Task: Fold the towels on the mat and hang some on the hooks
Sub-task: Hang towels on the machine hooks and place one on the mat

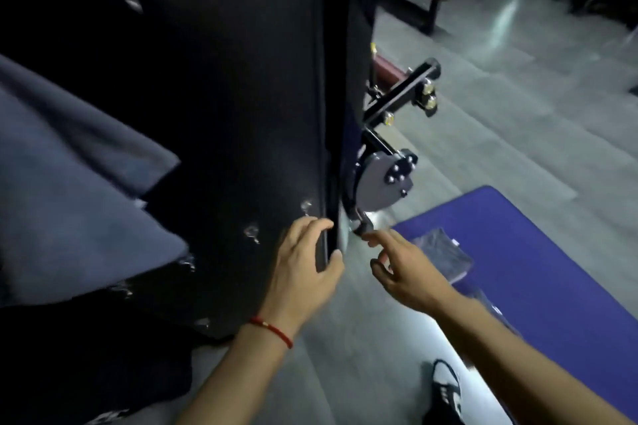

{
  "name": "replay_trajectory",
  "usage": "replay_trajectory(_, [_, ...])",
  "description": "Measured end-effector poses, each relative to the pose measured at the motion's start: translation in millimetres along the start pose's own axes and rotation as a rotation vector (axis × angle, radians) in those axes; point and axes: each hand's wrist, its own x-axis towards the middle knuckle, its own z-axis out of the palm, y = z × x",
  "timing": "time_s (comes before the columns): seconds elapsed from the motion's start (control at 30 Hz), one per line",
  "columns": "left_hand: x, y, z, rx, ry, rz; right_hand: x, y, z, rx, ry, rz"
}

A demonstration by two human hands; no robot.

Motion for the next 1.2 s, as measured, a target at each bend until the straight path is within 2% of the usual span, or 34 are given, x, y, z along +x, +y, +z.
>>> replay_trajectory(0.1, [28.5,25.2,70.2,0.008,-0.083,-0.059,-14.5,101.5,-2.0,-0.027,-0.128,0.116])
replay_trajectory(0.2, [57.2,56.8,158.8,-0.033,-0.148,-0.193,-31.0,207.9,4.3,-0.010,-0.258,0.252])
replay_trajectory(0.37, [86.6,89.9,310.1,-0.059,-0.302,-0.336,-73.8,375.9,34.3,0.026,-0.500,0.555])
replay_trajectory(0.5, [102.9,76.8,409.0,0.090,-0.457,-0.329,-111.0,486.7,75.0,0.028,-0.614,0.779])
replay_trajectory(0.63, [123.5,36.2,487.9,0.304,-0.629,-0.161,-135.7,570.1,128.7,0.023,-0.672,0.895])
replay_trajectory(0.83, [139.6,-39.7,609.9,0.318,-0.683,-0.171,-128.4,672.1,216.7,0.002,-0.725,0.841])
replay_trajectory(0.93, [137.7,-74.8,671.2,0.294,-0.701,-0.151,-101.3,713.0,255.1,-0.084,-0.784,0.720])
replay_trajectory(1.13, [141.8,-136.2,758.3,0.193,-0.505,-0.135,-51.1,788.6,323.1,-0.368,-0.804,0.428])
replay_trajectory(1.2, [140.7,-152.4,771.5,0.168,-0.494,-0.157,-46.6,802.6,339.8,-0.425,-0.811,0.341])
